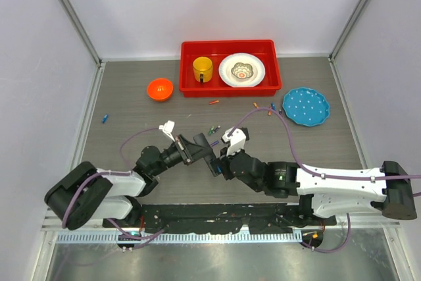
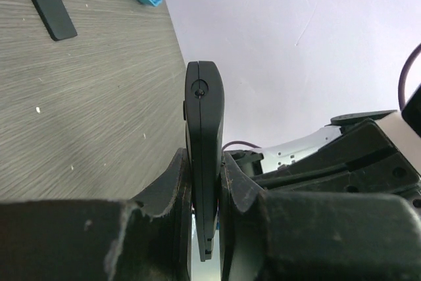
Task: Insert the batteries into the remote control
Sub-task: Load the battery into the remote control.
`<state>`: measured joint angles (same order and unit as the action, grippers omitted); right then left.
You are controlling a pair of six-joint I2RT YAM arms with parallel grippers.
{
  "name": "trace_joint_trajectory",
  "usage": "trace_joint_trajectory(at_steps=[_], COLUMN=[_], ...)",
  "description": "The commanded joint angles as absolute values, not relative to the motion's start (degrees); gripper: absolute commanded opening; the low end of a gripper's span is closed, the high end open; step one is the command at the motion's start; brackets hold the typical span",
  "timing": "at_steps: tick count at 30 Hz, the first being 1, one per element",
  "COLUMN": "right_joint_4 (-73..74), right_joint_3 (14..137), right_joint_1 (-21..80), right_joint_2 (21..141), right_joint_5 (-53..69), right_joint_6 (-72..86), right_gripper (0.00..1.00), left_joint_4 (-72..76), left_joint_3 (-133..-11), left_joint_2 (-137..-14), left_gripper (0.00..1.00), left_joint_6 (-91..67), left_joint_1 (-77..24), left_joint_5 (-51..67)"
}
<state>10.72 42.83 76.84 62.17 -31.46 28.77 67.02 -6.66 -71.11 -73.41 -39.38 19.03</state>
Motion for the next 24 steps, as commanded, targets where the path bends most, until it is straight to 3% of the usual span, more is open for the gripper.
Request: trace_joint_trajectory(at_steps=[1,7,24], right_joint_4=[6.07,6.06,4.75], right_joint_3=[43.33,43.59,44.21], right_joint_1=[77.96,78.57,78.66], right_joint_2=[61.17,61.26,65.3], right_joint_5=[-37.0,-39.2,-39.64], right_joint_6=[26.64,25.32,24.17], right_gripper=[0.01,0.01,0.01], left_joint_4=[82.25,88.59,88.59], left_joint_3=[-9.4,-10.46,-11.69], left_joint_2=[-77.24,-83.49,-83.5], left_gripper=[0.0,0.0,0.0], left_joint_6=[-78.39,-80.77,-80.77], left_joint_1=[-39.64,-39.55,-39.64], left_joint_5=[21.44,22.32,23.55])
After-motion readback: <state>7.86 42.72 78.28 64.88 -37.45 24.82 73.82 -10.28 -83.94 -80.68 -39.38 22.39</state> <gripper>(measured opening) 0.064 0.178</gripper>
